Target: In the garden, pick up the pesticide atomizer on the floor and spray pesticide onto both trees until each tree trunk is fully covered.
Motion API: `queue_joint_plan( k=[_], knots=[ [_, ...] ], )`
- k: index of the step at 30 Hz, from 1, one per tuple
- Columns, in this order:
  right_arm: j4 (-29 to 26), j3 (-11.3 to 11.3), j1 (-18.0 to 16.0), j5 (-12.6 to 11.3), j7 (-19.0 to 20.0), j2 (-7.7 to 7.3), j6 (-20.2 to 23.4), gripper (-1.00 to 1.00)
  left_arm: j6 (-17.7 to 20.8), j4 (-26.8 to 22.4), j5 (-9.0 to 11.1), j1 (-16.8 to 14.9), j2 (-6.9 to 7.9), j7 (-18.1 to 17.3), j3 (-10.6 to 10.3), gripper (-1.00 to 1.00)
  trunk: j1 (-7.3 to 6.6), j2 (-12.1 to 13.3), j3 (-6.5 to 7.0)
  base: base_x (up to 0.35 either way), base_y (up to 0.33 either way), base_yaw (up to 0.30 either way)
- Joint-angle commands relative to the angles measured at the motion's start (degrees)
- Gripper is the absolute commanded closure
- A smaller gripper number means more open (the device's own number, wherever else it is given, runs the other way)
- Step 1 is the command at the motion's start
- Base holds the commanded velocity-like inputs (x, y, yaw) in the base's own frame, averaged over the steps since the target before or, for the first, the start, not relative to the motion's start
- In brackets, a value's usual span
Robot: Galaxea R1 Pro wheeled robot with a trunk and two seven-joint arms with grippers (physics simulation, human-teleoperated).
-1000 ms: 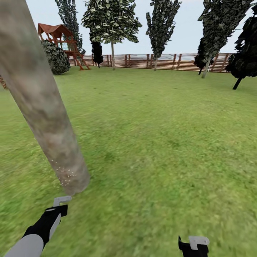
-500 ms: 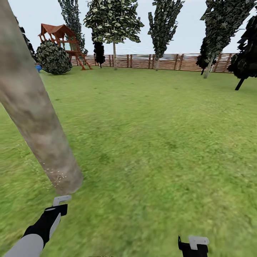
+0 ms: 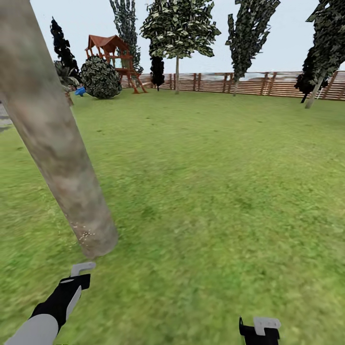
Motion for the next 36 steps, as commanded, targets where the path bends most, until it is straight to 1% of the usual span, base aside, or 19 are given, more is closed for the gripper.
queue_joint_plan(
  k=[1,9,17,31,36],
  knots=[
    [0.0,0.0,0.0,0.0,0.0,0.0,0.0,-1.0,0.0,0.0,0.0,0.0,0.0,0.0,0.0,1.0,0.0,0.0,0.0,0.173,-0.243,0.278],
    [0.0,0.0,0.0,0.0,0.0,0.0,0.0,-1.0,0.1,0.0,0.0,0.0,0.08,0.0,0.0,1.0,0.0,0.0,0.0,0.161,-0.243,0.264],
    [0.0,0.0,0.0,0.0,0.0,0.0,0.0,-1.0,0.1,0.0,0.0,0.0,0.02,0.1,0.0,1.0,0.0,0.0,0.0,0.133,-0.248,0.029],
    [0.0,0.0,0.0,0.0,0.0,0.0,0.0,-1.0,0.1,0.0,0.0,0.0,0.0,0.1,0.0,1.0,0.0,0.0,0.0,0.095,-0.26,0.259],
    [0.0,0.0,0.0,0.0,0.0,0.0,0.0,-1.0,0.1,0.0,0.0,0.0,0.0,0.1,0.0,1.0,0.0,0.0,0.0,0.096,-0.261,0.04]
  ],
)
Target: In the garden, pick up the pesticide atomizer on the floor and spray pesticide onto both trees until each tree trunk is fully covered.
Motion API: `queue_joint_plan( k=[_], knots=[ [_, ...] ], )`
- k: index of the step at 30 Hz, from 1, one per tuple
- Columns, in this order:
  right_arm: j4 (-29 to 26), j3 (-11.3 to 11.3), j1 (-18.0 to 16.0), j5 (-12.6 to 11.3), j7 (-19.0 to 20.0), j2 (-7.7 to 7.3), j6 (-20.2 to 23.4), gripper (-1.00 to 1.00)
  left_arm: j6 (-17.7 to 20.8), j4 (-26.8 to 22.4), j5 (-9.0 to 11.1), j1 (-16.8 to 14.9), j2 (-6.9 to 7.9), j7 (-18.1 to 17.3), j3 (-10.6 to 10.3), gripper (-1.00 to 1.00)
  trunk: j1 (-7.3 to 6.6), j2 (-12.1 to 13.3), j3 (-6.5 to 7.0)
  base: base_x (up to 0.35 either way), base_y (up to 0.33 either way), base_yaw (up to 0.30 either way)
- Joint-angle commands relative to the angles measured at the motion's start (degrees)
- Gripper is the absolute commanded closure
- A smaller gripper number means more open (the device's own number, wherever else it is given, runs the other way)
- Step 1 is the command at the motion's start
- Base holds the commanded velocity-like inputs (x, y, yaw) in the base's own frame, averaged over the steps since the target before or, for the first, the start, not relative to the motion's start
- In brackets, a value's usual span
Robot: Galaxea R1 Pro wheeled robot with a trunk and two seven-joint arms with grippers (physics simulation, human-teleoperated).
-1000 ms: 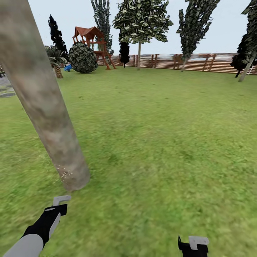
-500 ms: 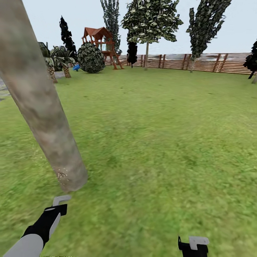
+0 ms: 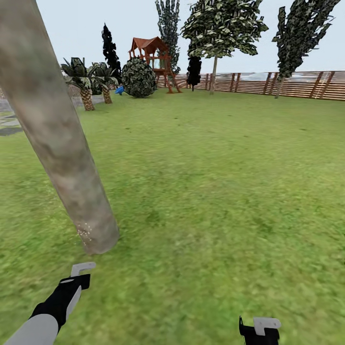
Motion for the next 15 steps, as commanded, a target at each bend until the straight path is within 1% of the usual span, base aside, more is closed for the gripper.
queue_joint_plan(
  k=[1,5,7,15],
  knots=[
    [0.0,0.0,0.0,0.0,0.0,0.0,0.0,-1.0,0.0,0.0,0.0,0.0,0.0,0.0,0.0,1.0,0.0,0.0,0.0,0.096,-0.261,0.002],
    [0.0,0.0,0.0,0.0,0.0,0.0,0.0,-1.0,0.0,0.0,0.0,0.0,0.0,0.0,0.0,1.0,0.0,0.0,0.0,0.098,-0.261,0.001],
    [0.0,0.0,0.0,0.0,0.0,0.0,0.0,-1.0,0.0,0.0,0.0,0.0,0.0,0.0,0.0,1.0,0.0,0.0,0.0,0.118,-0.261,0.093],
    [0.0,0.0,0.0,0.0,0.0,0.0,0.0,-1.0,0.0,0.0,0.0,0.0,0.0,0.0,0.0,1.0,0.0,0.0,0.0,0.132,-0.261,0.259]
  ],
)
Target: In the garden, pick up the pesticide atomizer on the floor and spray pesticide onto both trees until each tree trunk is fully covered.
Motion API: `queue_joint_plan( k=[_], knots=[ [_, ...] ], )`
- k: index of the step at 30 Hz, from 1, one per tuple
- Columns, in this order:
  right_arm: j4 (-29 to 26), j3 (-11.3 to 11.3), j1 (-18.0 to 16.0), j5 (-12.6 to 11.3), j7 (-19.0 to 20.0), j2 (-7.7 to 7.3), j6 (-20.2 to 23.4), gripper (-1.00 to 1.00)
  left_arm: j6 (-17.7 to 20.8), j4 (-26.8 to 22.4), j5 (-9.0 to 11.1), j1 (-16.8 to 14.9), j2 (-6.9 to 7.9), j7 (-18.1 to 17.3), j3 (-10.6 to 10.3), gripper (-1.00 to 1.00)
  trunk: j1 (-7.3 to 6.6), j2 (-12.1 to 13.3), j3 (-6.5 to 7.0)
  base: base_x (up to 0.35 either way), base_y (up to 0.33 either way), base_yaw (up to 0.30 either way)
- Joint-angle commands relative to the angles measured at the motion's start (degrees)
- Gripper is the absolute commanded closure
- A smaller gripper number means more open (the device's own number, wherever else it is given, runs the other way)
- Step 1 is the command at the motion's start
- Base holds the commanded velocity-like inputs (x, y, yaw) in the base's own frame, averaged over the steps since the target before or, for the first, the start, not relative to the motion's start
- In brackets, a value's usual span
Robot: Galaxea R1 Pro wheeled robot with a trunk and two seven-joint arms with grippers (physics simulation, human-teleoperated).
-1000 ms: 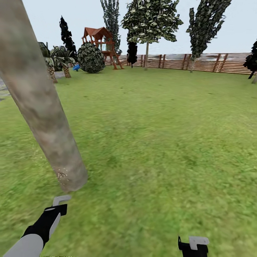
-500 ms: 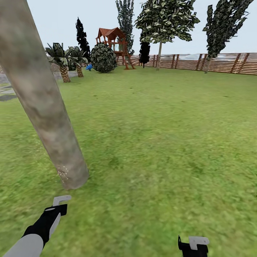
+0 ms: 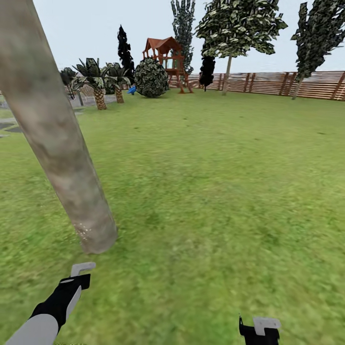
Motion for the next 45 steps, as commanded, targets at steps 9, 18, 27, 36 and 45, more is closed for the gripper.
queue_joint_plan(
  k=[9,18,27,36,45],
  knots=[
    [0.0,0.0,0.0,0.0,0.0,0.0,0.0,-1.0,0.0,0.0,0.0,0.0,0.0,0.0,0.0,1.0,0.0,0.0,0.0,0.134,-0.261,0.277],
    [0.0,0.0,0.0,0.0,0.0,0.0,0.0,-1.0,0.0,0.1,0.0,0.0,0.0,0.0,0.0,1.0,0.0,0.0,0.0,0.145,-0.257,0.254],
    [0.0,0.0,0.1,0.0,0.1,-0.01,0.0,-1.0,0.0,0.1,0.0,0.0,0.0,0.0,0.0,1.0,0.0,0.0,0.0,0.214,-0.209,0.015],
    [0.0,0.0,0.1,0.0,0.0,0.0,0.0,-1.0,0.0,0.1,0.0,0.0,0.0,0.0,0.0,1.0,0.0,0.0,0.0,0.088,-0.265,0.249],
    [0.0,0.0,0.1,0.0,0.0,0.0,0.0,-1.0,0.0,-0.1,0.1,0.0,-0.1,-0.1,0.1,1.0,0.0,0.0,0.0,0.056,-0.146,0.278]
  ],
)
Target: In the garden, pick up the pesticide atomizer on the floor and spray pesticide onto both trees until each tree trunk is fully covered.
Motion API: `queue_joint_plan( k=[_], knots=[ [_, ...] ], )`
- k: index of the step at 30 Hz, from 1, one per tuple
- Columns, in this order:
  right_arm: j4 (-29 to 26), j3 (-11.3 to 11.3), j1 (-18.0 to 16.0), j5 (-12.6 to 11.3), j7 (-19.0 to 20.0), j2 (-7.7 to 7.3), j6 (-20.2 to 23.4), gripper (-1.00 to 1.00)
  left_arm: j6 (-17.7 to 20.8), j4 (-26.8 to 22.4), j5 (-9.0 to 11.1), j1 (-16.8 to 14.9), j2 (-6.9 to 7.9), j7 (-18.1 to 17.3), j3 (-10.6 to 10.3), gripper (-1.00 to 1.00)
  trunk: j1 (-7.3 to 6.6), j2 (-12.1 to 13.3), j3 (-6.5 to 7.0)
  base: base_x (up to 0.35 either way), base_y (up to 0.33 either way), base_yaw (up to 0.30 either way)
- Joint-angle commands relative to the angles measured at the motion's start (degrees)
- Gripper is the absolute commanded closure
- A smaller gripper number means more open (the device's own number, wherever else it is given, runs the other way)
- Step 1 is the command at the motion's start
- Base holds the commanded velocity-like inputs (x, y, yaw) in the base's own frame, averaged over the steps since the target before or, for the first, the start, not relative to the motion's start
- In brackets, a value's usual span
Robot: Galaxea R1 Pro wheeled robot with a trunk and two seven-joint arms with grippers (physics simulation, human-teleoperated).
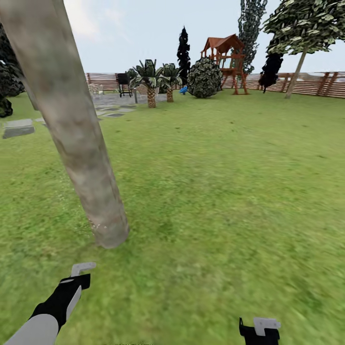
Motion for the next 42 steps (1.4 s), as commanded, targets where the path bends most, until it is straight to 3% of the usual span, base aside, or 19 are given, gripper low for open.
queue_joint_plan(
  k=[1,8,10,12,13,15,17,20,21,23,25,28,30,32,35,37,38,41,42],
  knots=[
    [0.0,0.0,0.0,0.0,0.0,0.0,0.0,-1.0,0.0,-0.1,0.0,-0.1,-0.06,-0.1,-0.1,1.0,0.0,0.0,0.0,0.003,-0.007,0.278],
    [-0.1,0.0,0.0,0.0,-0.1,-0.08,0.0,-1.0,0.7,-4.7,-0.5,-4.5,-5.15,-1.0,-1.5,1.0,0.0,0.0,0.0,0.0,-0.001,0.089],
    [0.0,0.0,0.0,0.1,-0.1,-0.09,0.0,-1.0,1.5,-4.9,-0.7,-7.4,-3.99,-2.3,-1.8,1.0,0.0,0.0,0.0,0.0,0.0,0.002],
    [-0.1,0.0,0.0,0.1,-0.1,-0.09,0.0,-1.0,4.0,-5.0,-0.5,-9.4,0.68,-5.6,-1.8,1.0,0.0,0.0,0.0,0.0,0.0,0.0],
    [-0.1,0.0,0.0,0.1,-0.1,-0.09,0.0,-1.0,4.3,-5.0,-0.5,-9.6,1.32,-6.7,-1.8,1.0,0.0,0.0,0.0,0.0,0.0,0.0],
    [-0.1,0.0,0.0,0.1,-0.1,-0.09,0.0,-1.0,4.5,-5.0,-0.6,-9.7,1.09,-7.7,-2.8,1.0,0.0,0.0,0.0,0.0,0.0,0.0],
    [-0.1,0.0,0.0,0.1,-0.1,-0.09,0.0,-1.0,4.6,-5.0,-0.6,-9.4,-1.08,-7.8,-6.8,1.0,0.0,0.0,0.0,0.0,0.0,0.0],
    [-0.1,0.0,0.0,0.1,-0.1,-0.09,0.0,-1.0,4.7,-5.0,-0.7,-9.5,-1.05,-7.9,-8.0,1.0,0.0,0.0,0.0,0.0,0.0,0.0],
    [-0.1,0.0,0.0,0.1,-0.1,-0.09,0.0,-1.0,4.7,-5.0,-0.7,-9.6,-0.23,-7.9,-7.9,1.0,0.0,0.0,0.0,0.0,0.0,0.0],
    [-0.1,0.0,0.0,0.1,-0.1,-0.09,0.0,-1.0,4.7,-4.9,-0.3,-9.3,5.25,-8.3,-7.7,1.0,0.0,0.0,0.0,0.0,0.0,0.004],
    [-0.1,0.0,0.0,0.1,-0.1,-0.09,0.0,-1.0,4.7,-4.8,-0.1,-9.1,8.19,-9.2,-7.6,1.0,0.0,0.0,0.0,0.0,0.0,0.149],
    [-0.1,0.0,0.0,0.0,-0.1,-0.09,0.0,-1.0,4.7,-4.6,-0.1,-8.9,8.26,-10.1,-7.8,1.0,0.0,0.0,0.0,0.0,0.0,0.258],
    [-0.1,0.0,0.0,0.0,-0.1,-0.09,0.0,-1.0,4.8,-4.9,-0.2,-9.5,4.37,-11.1,-8.2,1.0,0.0,0.0,0.0,0.0,0.0,0.086],
    [0.0,0.0,0.0,0.1,-0.1,-0.09,0.0,-1.0,7.0,-5.0,-0.3,-10.5,2.98,-15.3,-8.3,1.0,0.0,0.0,0.0,0.0,0.0,0.017],
    [0.0,0.0,0.0,0.1,-0.1,-0.09,0.0,-1.0,10.0,-5.0,-0.8,-11.8,5.34,-22.0,-8.4,1.0,0.0,0.0,0.0,0.0,0.0,0.003],
    [0.0,0.0,0.0,0.1,0.0,-0.09,0.0,-1.0,10.7,-5.0,-0.7,-12.1,10.06,-25.7,-8.4,1.0,0.0,0.0,0.0,0.0,0.0,0.0],
    [0.0,0.0,0.0,0.1,0.0,-0.09,0.0,-1.0,10.8,-5.0,-0.9,-12.1,10.99,-27.7,-8.6,1.0,0.0,0.0,0.0,0.0,0.0,0.0],
    [0.0,0.0,0.0,0.1,0.0,-0.09,0.0,-1.0,11.0,-5.0,-1.7,-12.0,10.99,-29.7,-11.4,1.0,0.0,0.0,0.0,0.0,0.0,0.0],
    [0.0,0.0,0.0,0.1,0.0,-0.09,0.1,-1.0,11.0,-5.0,-1.8,-11.8,9.73,-29.8,-13.1,1.0,0.0,0.0,0.0,0.0,0.0,0.0]
  ],
)
